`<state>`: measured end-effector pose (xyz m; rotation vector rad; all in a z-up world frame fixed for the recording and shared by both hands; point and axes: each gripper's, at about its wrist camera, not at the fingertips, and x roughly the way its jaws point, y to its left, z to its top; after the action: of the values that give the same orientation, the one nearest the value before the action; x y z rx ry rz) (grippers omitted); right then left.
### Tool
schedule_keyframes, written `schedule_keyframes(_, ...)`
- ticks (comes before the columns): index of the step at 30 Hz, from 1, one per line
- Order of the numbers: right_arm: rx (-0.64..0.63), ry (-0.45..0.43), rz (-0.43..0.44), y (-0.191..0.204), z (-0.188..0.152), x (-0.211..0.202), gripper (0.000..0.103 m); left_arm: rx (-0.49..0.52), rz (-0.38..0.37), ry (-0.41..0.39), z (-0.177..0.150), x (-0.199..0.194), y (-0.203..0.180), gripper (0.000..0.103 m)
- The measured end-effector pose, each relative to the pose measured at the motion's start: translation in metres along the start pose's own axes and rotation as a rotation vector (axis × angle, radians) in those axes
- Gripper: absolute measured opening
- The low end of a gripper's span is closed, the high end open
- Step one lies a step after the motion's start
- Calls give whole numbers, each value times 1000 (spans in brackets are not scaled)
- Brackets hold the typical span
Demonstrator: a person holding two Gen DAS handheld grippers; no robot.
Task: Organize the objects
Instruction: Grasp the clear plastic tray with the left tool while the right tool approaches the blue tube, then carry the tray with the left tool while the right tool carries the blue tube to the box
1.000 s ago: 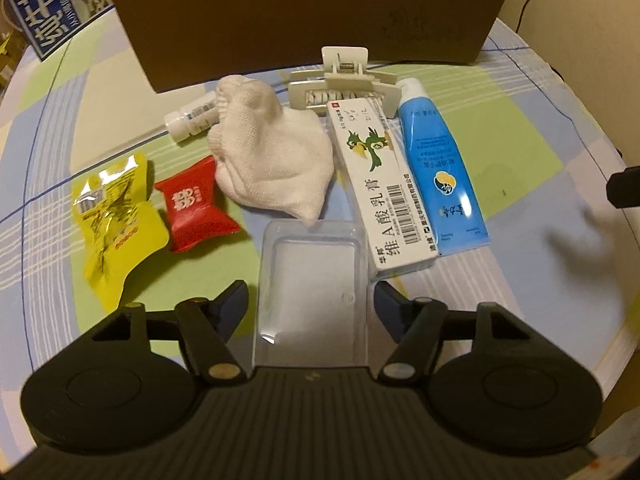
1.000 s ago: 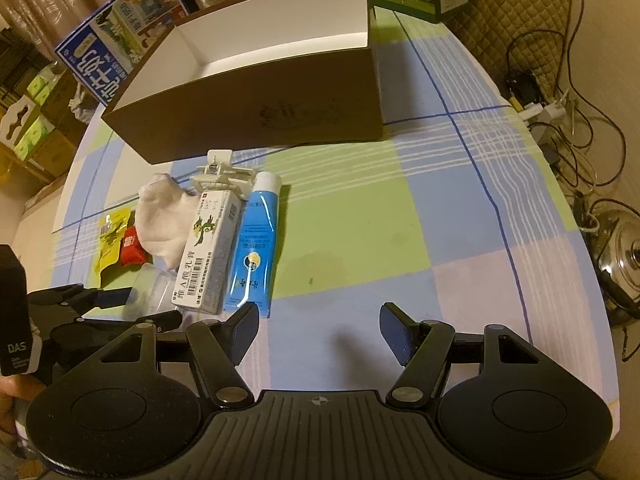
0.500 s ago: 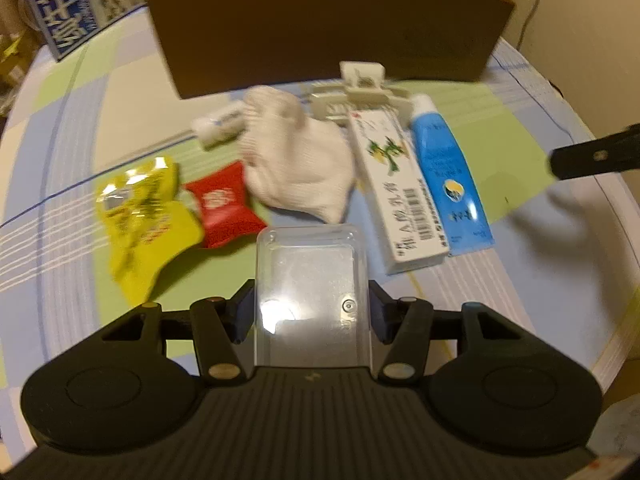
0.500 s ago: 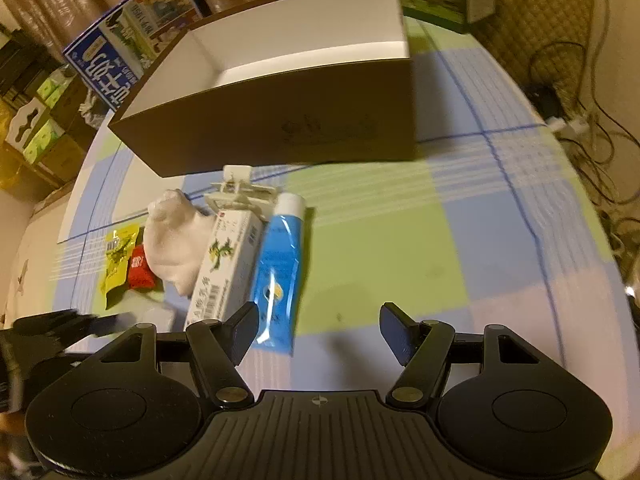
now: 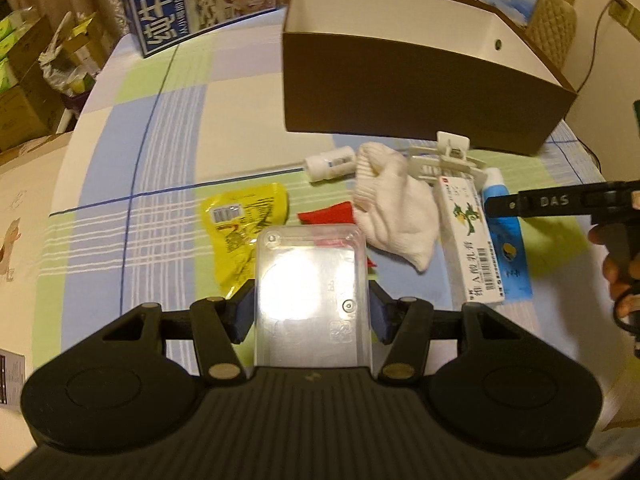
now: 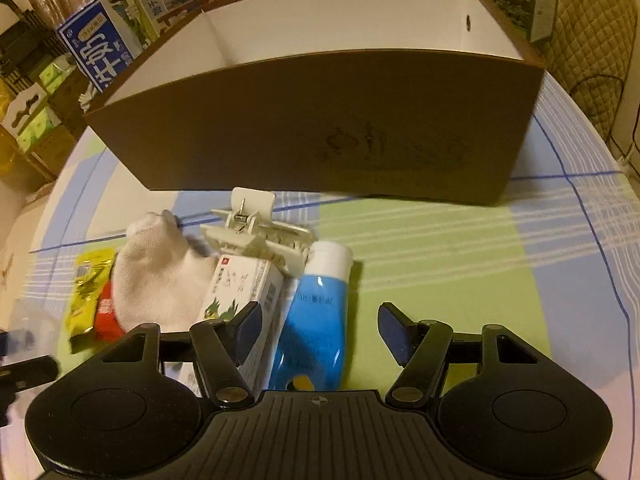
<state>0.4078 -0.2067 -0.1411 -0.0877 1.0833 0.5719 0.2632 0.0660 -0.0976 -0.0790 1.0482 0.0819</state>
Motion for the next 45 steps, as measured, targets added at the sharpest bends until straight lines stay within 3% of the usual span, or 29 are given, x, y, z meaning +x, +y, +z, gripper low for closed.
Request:
schedule_keyframes(5, -43, -2, -48, 9, -3, 12, 53, -17, 10, 7, -3, 0, 7, 52)
schedule_keyframes(9, -134, -26, -105, 22, -12, 15, 51, -21, 12, 12, -3, 1, 7, 52)
schedule_keyframes(10, -174, -32, -126, 26, -16, 16, 47, -21, 11, 12, -3, 2, 7, 52)
schedule_keyframes(11, -214, -45, -116, 30, -20, 15, 39, -22, 8, 12, -3, 2, 6, 52)
schedule_keyframes(12, -233, -49, -112, 33, -23, 15, 37, -23, 4, 12, -2, 2, 5, 52)
schedule_keyframes(20, -192, -22, -68, 15, -29, 3, 33, -3, -18, -5, 1, -2, -6, 52)
schedule_keyframes(29, -84, -185, 54, -15, -29, -61, 33, 17, -42, -41, 13, -12, -15, 52)
schedule_keyframes(35, -37, -291, 107, -14, 8, -102, 33, 64, -70, -104, 48, -21, -23, 52)
schedule_keyframes(39, -52, -337, 146, -8, 42, -118, 33, 101, -79, -171, 89, -26, -29, 52)
schedule_keyframes(45, -81, -391, 197, 6, 107, -111, 33, 155, -66, -268, 161, -22, -42, 52)
